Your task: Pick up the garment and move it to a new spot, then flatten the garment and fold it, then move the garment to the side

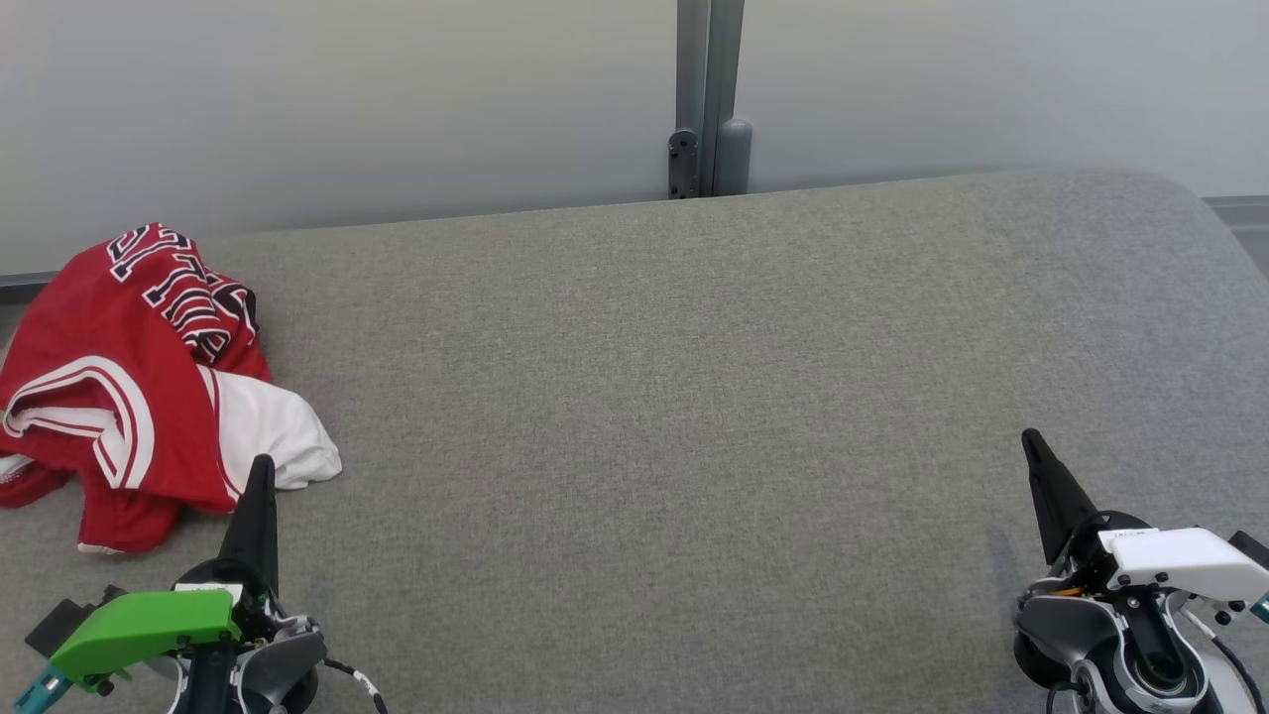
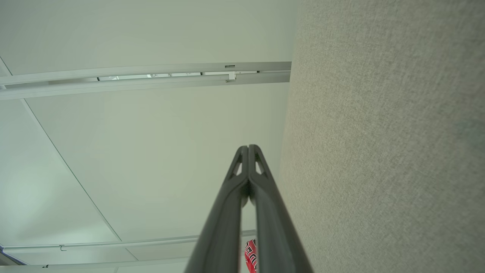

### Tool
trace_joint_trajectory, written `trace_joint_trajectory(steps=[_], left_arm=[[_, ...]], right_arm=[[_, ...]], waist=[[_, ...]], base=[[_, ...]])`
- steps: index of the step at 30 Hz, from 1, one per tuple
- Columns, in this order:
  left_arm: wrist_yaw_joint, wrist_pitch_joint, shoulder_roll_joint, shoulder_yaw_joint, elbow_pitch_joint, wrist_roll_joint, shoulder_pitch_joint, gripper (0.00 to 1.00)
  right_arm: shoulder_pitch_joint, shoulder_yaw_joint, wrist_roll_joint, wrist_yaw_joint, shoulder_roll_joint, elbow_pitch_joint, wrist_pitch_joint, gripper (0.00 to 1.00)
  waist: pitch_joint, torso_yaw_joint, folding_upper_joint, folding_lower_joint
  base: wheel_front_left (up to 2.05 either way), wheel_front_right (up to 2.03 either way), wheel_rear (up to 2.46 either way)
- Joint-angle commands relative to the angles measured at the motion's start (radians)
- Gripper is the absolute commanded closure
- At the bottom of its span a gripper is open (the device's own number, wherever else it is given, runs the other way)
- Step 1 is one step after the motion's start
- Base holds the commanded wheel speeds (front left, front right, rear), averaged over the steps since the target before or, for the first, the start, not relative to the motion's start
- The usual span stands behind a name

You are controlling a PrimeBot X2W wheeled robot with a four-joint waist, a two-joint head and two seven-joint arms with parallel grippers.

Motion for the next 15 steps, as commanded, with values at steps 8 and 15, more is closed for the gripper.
trace_joint_trajectory(steps=[8, 15], left_arm=[[-0.006, 0.002, 0.001, 0.001, 0.001, 0.005, -0.014, 1.0], [-0.006, 0.002, 0.001, 0.001, 0.001, 0.005, -0.014, 1.0]], right_arm=[[-0.006, 0.0, -0.003, 0.0, 0.0, -0.003, 0.002, 1.0], [-0.006, 0.0, -0.003, 0.0, 0.0, -0.003, 0.002, 1.0]], waist=[[0.0, 0.0, -0.0001, 0.0], [0.0, 0.0, -0.0001, 0.0]], base=[[0.0, 0.0, 0.0], [0.0, 0.0, 0.0]])
